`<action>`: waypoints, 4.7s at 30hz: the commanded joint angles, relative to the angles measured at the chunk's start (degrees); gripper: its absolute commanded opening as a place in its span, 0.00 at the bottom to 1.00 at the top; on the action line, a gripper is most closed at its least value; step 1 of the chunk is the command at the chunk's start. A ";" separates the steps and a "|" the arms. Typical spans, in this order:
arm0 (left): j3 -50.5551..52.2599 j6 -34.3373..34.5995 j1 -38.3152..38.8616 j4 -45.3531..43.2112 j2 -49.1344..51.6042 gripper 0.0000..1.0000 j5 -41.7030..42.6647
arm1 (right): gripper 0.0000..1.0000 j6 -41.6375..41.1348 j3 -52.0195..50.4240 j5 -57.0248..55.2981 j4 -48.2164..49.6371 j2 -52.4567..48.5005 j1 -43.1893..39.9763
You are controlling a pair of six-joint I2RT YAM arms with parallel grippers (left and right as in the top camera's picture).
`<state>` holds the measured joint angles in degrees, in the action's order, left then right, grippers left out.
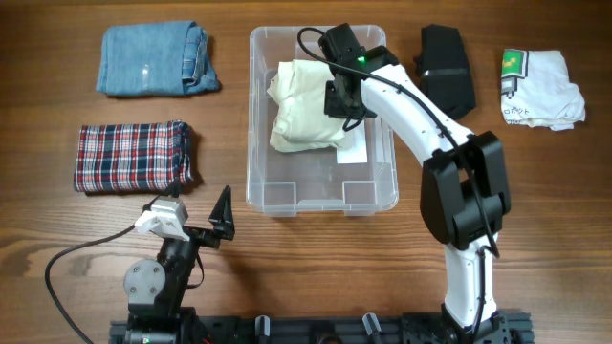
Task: Pack container
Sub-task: 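Open the right gripper and lift it out of the bin, then move the right gripper over the black folded garment, then grasp the black garment from its right side with the right gripper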
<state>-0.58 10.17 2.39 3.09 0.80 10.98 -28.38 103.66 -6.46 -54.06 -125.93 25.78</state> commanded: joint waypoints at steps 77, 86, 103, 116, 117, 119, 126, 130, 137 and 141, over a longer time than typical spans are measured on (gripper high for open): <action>0.26 -0.90 -0.44 0.26 -0.31 1.00 -0.35 | 0.35 29.77 7.96 12.52 3.43 -6.84 -32.17; 0.26 -0.90 -0.44 0.26 -0.31 1.00 -0.33 | 0.28 29.53 4.66 12.50 1.57 -6.84 -32.17; 0.26 -0.92 -0.44 0.26 -0.31 1.00 -0.35 | 0.23 23.23 1.33 12.96 -10.47 -3.72 -31.41; 0.26 -0.90 -0.44 0.26 -0.31 1.00 -0.35 | 0.89 25.38 1.36 11.17 -7.21 9.46 -35.45; 0.26 -0.90 -0.44 0.26 -0.31 1.00 -0.35 | 0.89 26.47 1.20 11.91 -7.04 9.01 -36.15; 0.26 -0.90 -0.44 0.26 -0.31 1.00 -0.35 | 0.89 28.61 0.42 15.78 -6.56 8.00 -37.59; 0.26 -0.92 -0.44 0.26 -0.31 1.00 -0.35 | 0.91 31.45 -3.10 24.04 -2.43 5.38 -42.66; 0.26 -0.90 -0.44 0.26 -0.31 1.00 -0.35 | 0.94 34.60 -4.35 31.54 -1.11 4.04 -43.56; 0.26 -0.90 -0.44 0.26 -0.31 1.00 -0.35 | 0.95 34.36 -4.79 34.18 0.96 0.74 -43.65; 0.26 -0.92 -0.44 0.26 -0.31 1.00 -0.35 | 0.96 34.38 -4.79 37.94 2.27 -1.20 -43.65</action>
<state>-0.58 10.17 2.39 3.09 0.80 10.96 4.86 99.44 26.24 -52.71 -124.60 -17.89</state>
